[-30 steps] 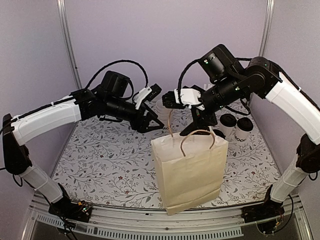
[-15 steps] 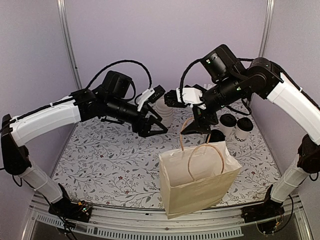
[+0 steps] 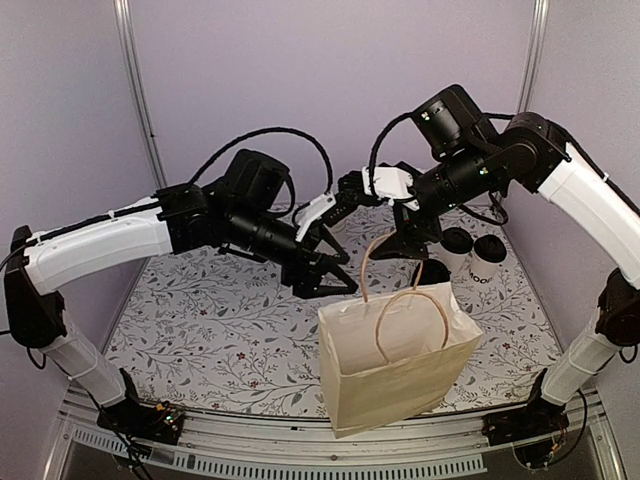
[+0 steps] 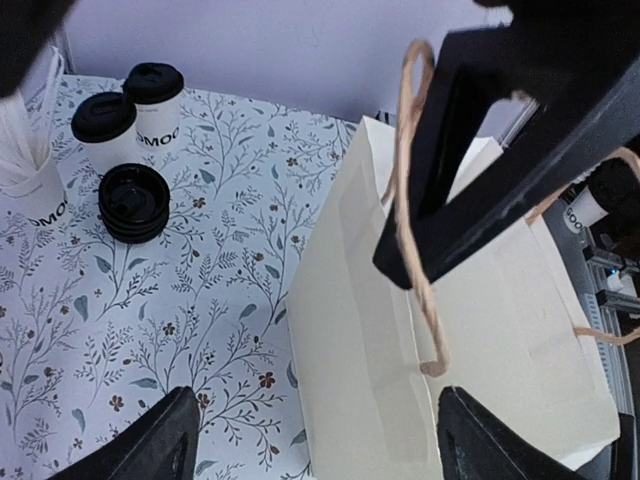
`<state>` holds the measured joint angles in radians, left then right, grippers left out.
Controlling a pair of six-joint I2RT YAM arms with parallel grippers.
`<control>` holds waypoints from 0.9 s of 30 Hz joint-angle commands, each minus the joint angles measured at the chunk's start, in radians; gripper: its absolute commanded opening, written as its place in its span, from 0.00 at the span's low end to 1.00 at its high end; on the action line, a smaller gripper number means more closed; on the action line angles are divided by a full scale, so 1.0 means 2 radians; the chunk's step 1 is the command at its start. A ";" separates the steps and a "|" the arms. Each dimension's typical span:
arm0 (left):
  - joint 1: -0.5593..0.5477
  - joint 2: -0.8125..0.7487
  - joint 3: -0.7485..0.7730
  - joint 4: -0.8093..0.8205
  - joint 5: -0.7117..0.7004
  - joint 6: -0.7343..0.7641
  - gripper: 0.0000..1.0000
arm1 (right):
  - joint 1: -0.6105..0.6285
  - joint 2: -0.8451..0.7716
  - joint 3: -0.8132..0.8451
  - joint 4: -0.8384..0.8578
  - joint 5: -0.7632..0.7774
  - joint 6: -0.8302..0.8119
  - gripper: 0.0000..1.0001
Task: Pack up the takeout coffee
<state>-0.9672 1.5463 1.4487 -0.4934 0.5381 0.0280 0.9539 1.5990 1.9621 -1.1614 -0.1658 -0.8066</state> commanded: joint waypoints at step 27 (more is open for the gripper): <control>-0.001 0.000 0.064 -0.145 -0.277 0.126 0.00 | -0.297 -0.127 -0.225 0.184 -0.136 0.020 0.96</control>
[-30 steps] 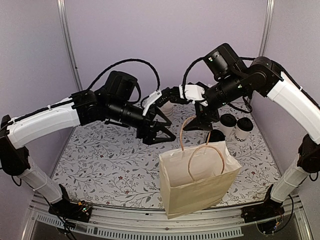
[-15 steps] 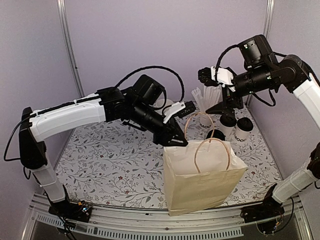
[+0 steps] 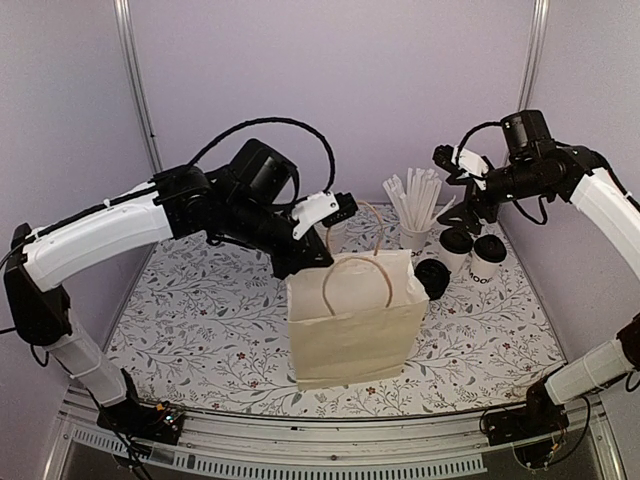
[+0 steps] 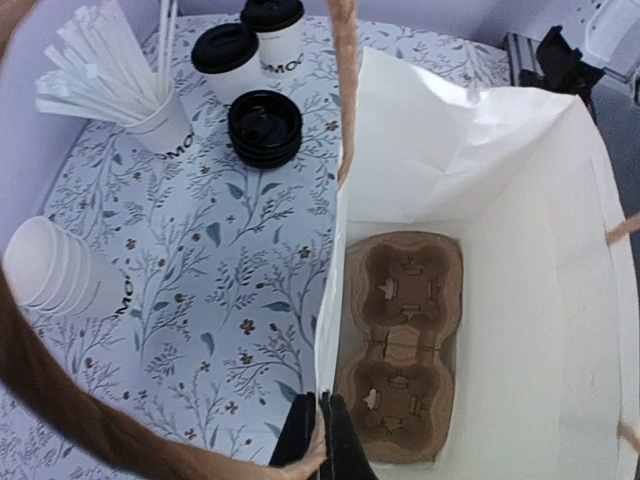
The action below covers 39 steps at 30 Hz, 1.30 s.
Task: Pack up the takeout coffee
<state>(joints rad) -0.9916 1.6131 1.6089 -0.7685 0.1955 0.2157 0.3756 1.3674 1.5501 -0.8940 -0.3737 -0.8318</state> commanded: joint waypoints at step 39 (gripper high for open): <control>-0.246 -0.139 -0.198 0.137 -0.225 -0.072 0.00 | -0.007 0.010 -0.079 0.086 -0.086 0.065 0.96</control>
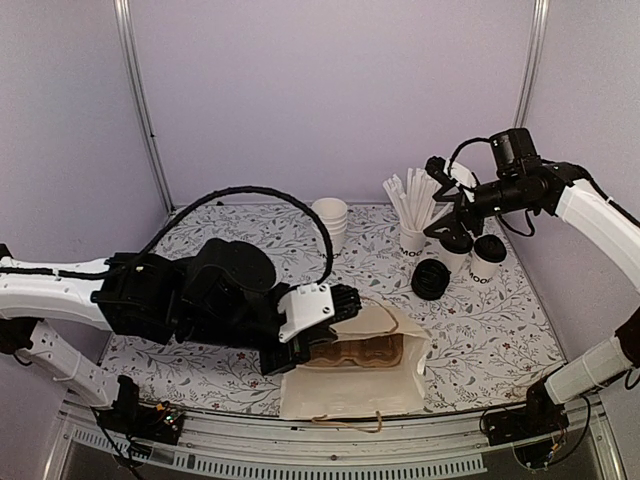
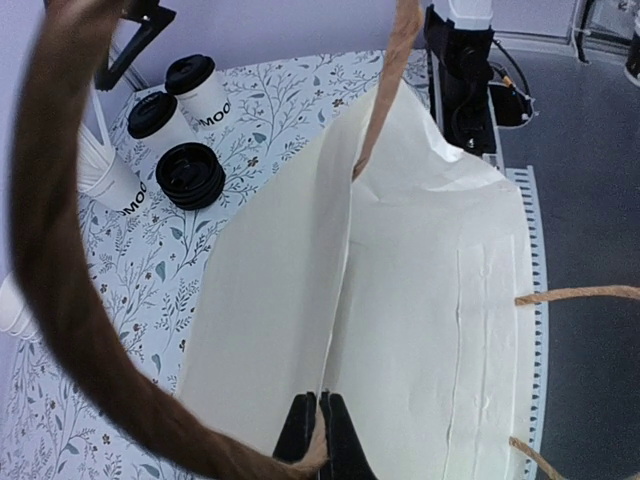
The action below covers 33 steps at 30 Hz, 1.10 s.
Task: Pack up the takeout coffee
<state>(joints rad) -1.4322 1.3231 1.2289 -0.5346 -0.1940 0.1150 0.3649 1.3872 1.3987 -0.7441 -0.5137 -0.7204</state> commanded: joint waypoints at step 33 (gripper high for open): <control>0.255 0.101 0.105 0.022 0.222 0.009 0.00 | -0.042 -0.020 -0.017 -0.030 0.032 0.005 0.99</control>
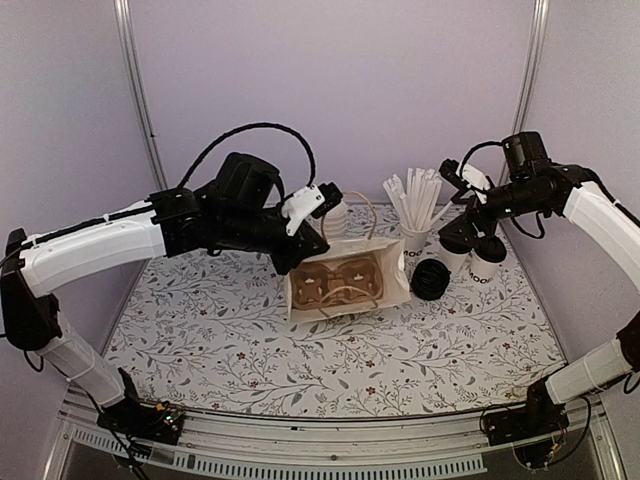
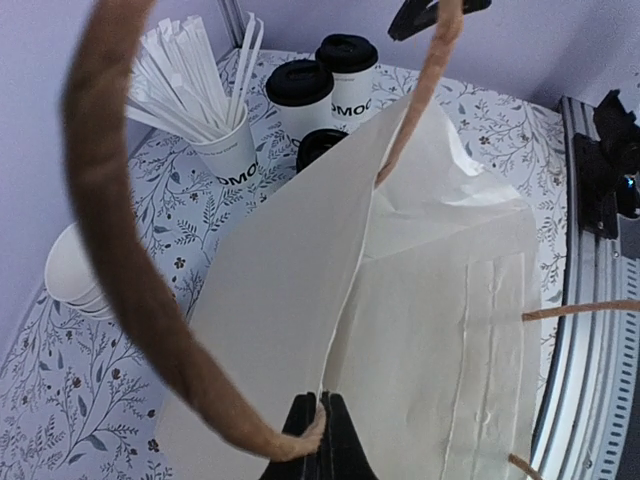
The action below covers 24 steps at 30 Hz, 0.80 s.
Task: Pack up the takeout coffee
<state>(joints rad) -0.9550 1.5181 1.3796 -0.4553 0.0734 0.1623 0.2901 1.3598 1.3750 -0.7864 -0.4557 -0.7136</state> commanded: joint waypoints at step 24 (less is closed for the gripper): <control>0.136 0.088 0.144 -0.137 0.296 -0.076 0.00 | -0.021 0.024 0.023 -0.024 0.013 0.003 0.99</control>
<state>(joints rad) -0.7010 1.6871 1.6531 -0.7227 0.6182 0.0231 0.2531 1.3983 1.4010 -0.8143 -0.4374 -0.7139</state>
